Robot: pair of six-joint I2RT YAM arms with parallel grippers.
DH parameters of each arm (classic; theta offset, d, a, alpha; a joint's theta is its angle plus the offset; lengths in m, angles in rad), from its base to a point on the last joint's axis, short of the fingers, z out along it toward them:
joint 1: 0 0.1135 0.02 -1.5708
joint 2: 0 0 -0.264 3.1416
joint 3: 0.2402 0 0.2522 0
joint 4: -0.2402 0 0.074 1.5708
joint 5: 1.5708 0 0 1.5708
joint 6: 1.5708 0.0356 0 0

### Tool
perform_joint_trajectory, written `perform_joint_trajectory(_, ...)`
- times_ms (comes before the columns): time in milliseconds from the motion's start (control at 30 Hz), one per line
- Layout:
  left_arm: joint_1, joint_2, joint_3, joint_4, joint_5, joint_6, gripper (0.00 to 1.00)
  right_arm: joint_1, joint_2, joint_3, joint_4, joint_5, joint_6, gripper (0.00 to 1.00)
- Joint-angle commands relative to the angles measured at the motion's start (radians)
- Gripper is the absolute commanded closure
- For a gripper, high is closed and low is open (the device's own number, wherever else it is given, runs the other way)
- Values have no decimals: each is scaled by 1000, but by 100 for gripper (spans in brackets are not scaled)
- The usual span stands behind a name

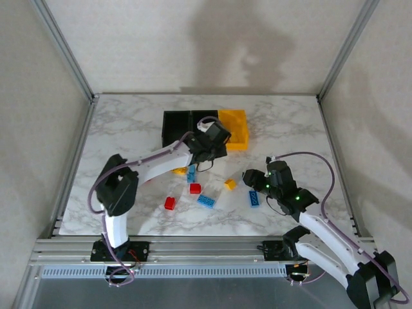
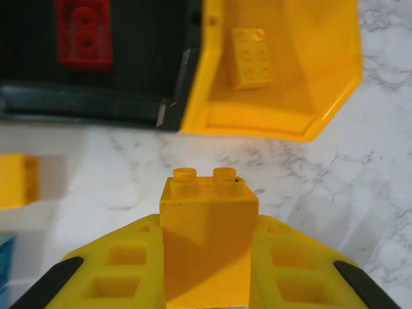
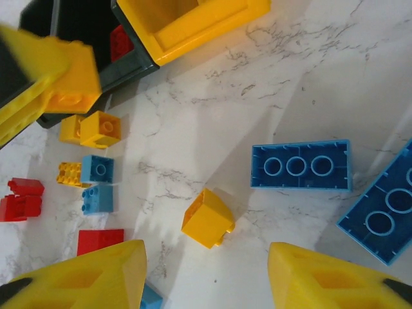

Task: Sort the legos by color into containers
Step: Place the lego in the container.

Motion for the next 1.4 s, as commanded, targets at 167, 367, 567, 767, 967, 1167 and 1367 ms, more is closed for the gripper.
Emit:
perform_joint_trajectory(167,-5,231,345,-80,-34,63,86,-10,-74,-20,-78,26,48,47)
perform_joint_trajectory(367,-1,413,594,-147,-57,73,86,-9,-129,-18,-123,28,69,47)
perform_joint_trajectory(567,11,523,714,-149,-48,59,86,-10,-200,-4,-187,45,79,47)
perform_joint_trajectory(767,24,554,717,-105,-43,52,85,-10,-242,17,-244,56,80,47)
perform_joint_trajectory(967,39,588,732,-95,-25,43,83,-10,-278,18,-274,64,83,47)
perform_joint_trajectory(1167,42,590,752,-87,0,40,57,-10,-270,17,-271,62,83,47)
perform_joint_trajectory(1367,38,529,744,-79,21,64,49,-10,-253,16,-253,63,81,47)
